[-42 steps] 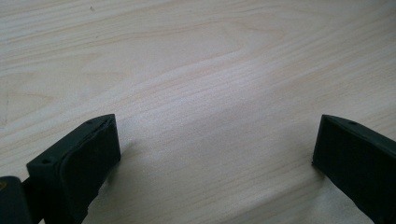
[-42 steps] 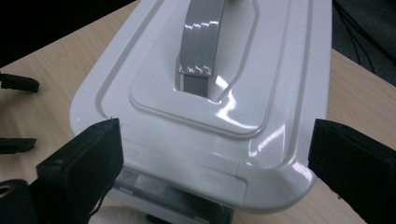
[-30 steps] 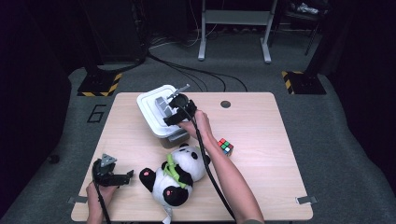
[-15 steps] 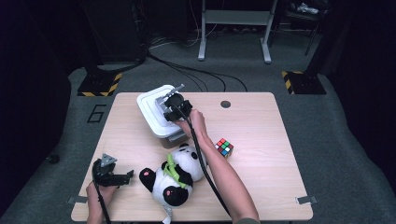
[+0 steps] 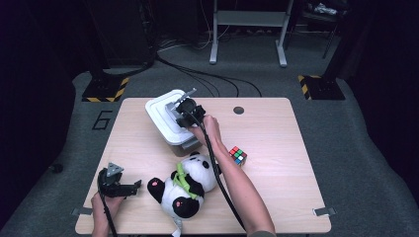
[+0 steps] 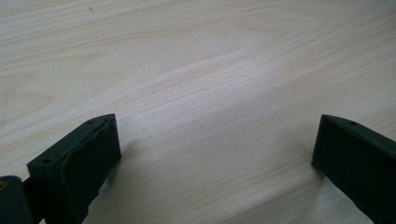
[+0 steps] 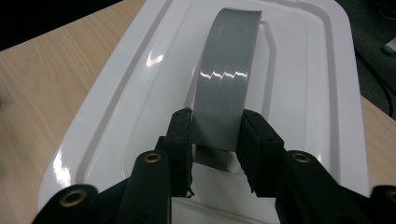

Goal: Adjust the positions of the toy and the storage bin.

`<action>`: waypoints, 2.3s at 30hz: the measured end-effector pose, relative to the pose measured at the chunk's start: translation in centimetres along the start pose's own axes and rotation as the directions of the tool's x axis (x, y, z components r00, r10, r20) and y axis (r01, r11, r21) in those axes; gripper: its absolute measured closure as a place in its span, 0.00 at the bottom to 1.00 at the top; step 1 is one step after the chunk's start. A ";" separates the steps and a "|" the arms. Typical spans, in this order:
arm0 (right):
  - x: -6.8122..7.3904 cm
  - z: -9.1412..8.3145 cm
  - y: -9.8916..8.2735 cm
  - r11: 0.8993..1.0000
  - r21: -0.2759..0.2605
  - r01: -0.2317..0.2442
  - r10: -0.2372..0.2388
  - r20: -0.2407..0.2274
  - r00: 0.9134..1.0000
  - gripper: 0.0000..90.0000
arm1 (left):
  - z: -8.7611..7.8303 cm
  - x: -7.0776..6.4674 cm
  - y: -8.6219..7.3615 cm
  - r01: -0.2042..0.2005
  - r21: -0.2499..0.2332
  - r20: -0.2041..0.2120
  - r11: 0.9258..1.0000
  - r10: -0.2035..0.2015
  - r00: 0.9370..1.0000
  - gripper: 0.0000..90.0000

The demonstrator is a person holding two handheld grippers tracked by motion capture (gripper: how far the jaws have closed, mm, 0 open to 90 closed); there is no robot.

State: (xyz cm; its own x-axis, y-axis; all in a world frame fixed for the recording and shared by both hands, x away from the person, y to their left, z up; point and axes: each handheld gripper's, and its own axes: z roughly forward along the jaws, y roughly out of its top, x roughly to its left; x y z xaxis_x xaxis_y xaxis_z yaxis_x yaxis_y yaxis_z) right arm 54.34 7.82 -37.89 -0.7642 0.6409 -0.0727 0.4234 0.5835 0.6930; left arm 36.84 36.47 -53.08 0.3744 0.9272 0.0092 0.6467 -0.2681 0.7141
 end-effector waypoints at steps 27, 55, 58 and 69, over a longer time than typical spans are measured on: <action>-2.9 -1.6 -1.4 0.999 0.043 0.003 -0.005 0.047 0.999 0.74 | 0.1 -0.1 0.0 0.017 -0.018 -0.003 1.000 -0.018 1.000 0.01; -5.6 -3.2 -2.8 0.997 0.078 -0.030 0.024 0.075 0.997 0.66 | 0.0 -0.1 0.0 0.015 -0.011 0.000 1.000 -0.015 1.000 0.01; -6.2 -3.7 -3.1 0.996 0.074 -0.047 0.042 0.066 0.997 0.58 | 0.0 -0.1 0.0 0.016 -0.010 0.001 1.000 -0.016 1.000 0.01; -9.0 -6.0 -5.5 0.986 0.036 -0.161 0.152 0.177 0.972 0.56 | 0.0 -0.1 0.0 0.015 -0.010 0.001 1.000 -0.015 1.000 0.01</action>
State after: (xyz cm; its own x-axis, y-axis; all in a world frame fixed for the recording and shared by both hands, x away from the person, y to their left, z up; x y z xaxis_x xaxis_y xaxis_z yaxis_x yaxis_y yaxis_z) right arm 55.97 -4.13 -36.71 -0.5926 0.8002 -0.0925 0.5577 0.4904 0.6697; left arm 36.83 36.36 -53.12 0.3651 0.9310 -0.0024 0.6457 -0.2513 0.7211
